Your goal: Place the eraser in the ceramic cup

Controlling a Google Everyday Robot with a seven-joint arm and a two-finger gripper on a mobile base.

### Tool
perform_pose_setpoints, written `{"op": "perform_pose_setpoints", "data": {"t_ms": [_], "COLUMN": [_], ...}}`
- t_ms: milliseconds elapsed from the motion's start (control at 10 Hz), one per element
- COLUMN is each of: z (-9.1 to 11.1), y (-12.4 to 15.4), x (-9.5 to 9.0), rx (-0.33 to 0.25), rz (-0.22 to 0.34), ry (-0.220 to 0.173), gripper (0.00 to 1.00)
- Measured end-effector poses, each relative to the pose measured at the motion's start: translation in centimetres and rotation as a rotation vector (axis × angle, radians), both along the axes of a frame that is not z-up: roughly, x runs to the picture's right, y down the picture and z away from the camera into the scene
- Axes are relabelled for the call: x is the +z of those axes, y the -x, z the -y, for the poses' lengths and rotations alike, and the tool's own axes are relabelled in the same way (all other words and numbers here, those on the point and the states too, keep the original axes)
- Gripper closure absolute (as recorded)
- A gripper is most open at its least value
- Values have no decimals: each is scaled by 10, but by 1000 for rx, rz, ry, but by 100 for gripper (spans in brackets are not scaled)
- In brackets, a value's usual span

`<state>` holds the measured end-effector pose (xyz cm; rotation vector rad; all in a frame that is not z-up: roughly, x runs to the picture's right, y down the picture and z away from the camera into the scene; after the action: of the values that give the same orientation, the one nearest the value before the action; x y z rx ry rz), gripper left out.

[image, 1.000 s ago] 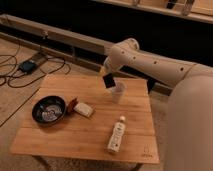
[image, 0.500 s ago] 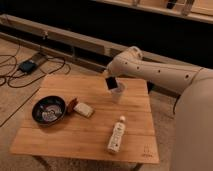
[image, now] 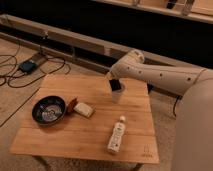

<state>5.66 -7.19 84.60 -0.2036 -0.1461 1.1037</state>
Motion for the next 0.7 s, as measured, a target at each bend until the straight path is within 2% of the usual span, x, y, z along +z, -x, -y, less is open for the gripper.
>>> {"op": "perform_pose_setpoints", "data": {"t_ms": [300, 700], "z": [1, 8], "y": [-10, -5], "x": [3, 12], "rx": [6, -3], "rz": [-24, -22], "ry": [-3, -22], "gripper": [98, 98]}}
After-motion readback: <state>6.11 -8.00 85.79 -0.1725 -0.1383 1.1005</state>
